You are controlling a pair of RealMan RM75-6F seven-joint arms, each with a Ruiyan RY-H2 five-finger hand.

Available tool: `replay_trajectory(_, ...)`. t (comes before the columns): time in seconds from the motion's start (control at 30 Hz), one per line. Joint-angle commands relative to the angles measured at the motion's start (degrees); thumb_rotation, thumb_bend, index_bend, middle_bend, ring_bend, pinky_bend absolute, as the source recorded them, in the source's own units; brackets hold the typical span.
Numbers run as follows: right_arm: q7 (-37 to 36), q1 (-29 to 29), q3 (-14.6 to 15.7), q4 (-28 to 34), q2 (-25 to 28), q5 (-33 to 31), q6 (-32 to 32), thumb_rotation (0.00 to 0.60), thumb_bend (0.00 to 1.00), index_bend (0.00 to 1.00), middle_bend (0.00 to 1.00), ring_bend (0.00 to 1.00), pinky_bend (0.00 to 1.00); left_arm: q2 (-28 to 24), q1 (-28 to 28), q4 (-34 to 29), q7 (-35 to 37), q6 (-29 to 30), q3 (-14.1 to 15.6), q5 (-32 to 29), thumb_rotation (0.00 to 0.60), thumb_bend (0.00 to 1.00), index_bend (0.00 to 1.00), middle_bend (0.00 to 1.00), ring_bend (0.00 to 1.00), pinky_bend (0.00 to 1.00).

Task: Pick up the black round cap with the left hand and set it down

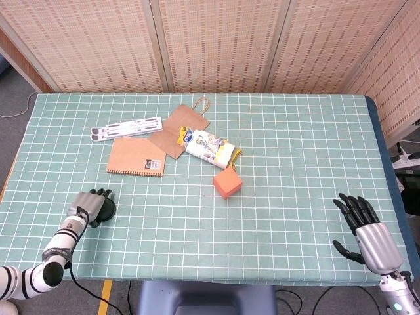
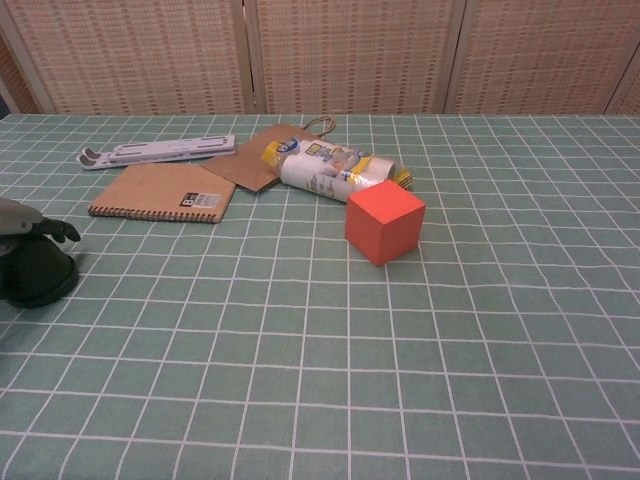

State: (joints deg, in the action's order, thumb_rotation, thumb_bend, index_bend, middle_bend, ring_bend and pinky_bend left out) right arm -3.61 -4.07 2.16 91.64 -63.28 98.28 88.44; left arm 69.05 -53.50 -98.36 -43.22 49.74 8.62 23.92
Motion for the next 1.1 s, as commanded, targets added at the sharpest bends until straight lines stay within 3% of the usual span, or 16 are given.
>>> replay_trajectory(0.03,-0.19,0.04,-0.05,0.06,0.07,-0.01,0.15,0.600,0.19,0.00,0.00,0.00,0.00,0.69,-0.34,0.33,-0.58,0.51,0.38,-0.38,0.600,0.40,0.00,0.00,0.01,0.29)
replay_trajectory(0.37,-0.41,0.03,-0.02,0.03,0.12,0.18,0.24,0.600,0.19,0.00,0.00,0.00,0.00,-0.54,-0.65,-1.62,-0.44,2.19,0.28,-0.20,0.600,0.40,0.00,0.00,0.00,0.20)
replay_trajectory(0.77,-0.40,0.16,0.12,0.08,0.17,0.62,0.60,0.600,0.19,0.00,0.00,0.00,0.00,-0.65,-0.46,-1.53,-0.24,2.36,0.82,0.27,0.600,0.41,0.00,0.00,0.00,0.20)
replay_trajectory(0.9,-0.52,0.06,-0.01,0.03,0.12,0.34,0.36,0.600,0.19,0.00,0.00,0.00,0.00,-1.74,-0.52,-3.56,-0.98,4.86,0.70,1.83,0.600,0.41,0.00,0.00,0.00,0.21)
replay_trajectory(1.03,-0.50,-0.07,0.09,0.04,0.08,0.46,0.09,0.600,0.19,0.00,0.00,0.00,0.00,-2.27,-0.17,-5.37,-1.83,6.76,0.99,2.73,0.600,0.40,0.12,0.16,0.18,0.31)
replay_trajectory(1.1,-0.58,0.01,0.18,0.09,0.16,0.73,0.36,0.600,0.19,0.00,0.00,0.00,0.00,-1.86,0.00,-5.20,-2.20,7.13,1.07,3.02,0.600,0.40,0.17,0.20,0.22,0.32)
